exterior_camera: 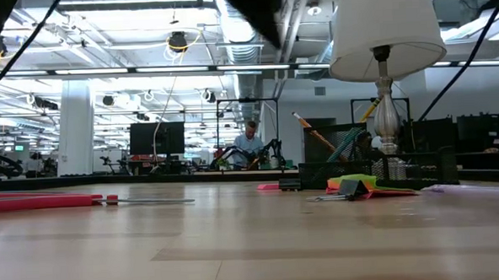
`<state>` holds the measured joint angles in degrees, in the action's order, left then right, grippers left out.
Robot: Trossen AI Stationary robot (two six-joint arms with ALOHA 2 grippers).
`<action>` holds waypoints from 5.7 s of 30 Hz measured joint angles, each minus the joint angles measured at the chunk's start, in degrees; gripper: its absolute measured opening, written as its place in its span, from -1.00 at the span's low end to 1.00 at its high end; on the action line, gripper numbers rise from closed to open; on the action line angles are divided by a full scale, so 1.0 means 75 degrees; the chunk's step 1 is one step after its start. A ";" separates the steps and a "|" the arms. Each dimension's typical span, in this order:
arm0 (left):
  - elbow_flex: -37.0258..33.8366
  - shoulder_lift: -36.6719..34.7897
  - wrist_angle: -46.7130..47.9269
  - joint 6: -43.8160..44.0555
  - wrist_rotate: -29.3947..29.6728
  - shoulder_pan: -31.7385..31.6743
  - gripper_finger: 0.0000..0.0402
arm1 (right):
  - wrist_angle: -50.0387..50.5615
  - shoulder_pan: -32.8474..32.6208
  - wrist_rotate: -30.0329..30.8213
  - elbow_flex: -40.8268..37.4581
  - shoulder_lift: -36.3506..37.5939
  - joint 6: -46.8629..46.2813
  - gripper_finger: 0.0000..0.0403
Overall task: Pick and place office supplies into organizer
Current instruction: Put the purple pen into the desk organizer, then put the scissors into the desk organizer
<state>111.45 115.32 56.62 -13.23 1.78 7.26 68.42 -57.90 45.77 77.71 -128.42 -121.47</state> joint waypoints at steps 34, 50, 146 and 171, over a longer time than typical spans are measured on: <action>-0.1905 0.0994 -0.3925 -0.2156 -0.0128 0.0333 -0.48 | 0.2792 -0.0182 -0.0160 0.1059 0.0408 -0.0233 -0.86; -0.1890 -0.3599 -0.0939 -0.2357 0.2704 -0.0132 -0.48 | 0.2689 0.2465 -0.0025 0.0481 0.5020 0.3916 -0.84; -0.9563 -0.4592 -0.2259 0.6058 0.0510 0.1756 -0.48 | -0.3825 0.1427 0.0086 -0.2680 0.6310 0.7431 -0.46; -0.9879 -0.4256 -0.3341 0.5602 0.0045 0.1123 -0.48 | -0.4473 0.1435 -0.0063 -0.2672 0.5413 0.7055 -0.46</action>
<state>37.36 83.40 31.56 28.79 2.12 15.68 34.88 -47.15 45.30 57.67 -87.82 -68.55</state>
